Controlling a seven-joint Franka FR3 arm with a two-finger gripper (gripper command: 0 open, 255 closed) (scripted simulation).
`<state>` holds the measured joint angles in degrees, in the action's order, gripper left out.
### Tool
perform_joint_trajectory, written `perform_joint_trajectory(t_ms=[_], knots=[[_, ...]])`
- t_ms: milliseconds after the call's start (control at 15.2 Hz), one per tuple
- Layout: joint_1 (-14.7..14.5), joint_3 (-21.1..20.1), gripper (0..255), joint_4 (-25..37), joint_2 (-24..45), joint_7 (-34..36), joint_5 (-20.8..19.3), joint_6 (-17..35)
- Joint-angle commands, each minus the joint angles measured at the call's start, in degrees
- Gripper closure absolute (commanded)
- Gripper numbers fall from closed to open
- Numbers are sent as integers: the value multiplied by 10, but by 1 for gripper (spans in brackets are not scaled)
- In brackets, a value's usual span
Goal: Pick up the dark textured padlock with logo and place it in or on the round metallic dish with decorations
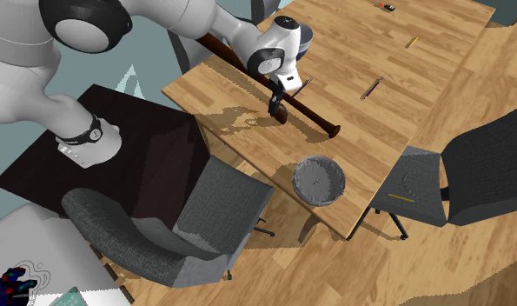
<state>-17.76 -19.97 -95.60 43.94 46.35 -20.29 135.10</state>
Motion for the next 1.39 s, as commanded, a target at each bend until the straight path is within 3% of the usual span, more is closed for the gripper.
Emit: perform_joint_trajectory(t_ms=[0, 66, 660, 1320], knots=[[0, 0, 0, 0, 0, 0, 0, 0], [0, 0, 255, 0, 0, 0, 0, 0], [0, 0, 255, 0, 0, 0, 0, 0], [13, -18, 255, -7, -53, -11, 20, -46]])
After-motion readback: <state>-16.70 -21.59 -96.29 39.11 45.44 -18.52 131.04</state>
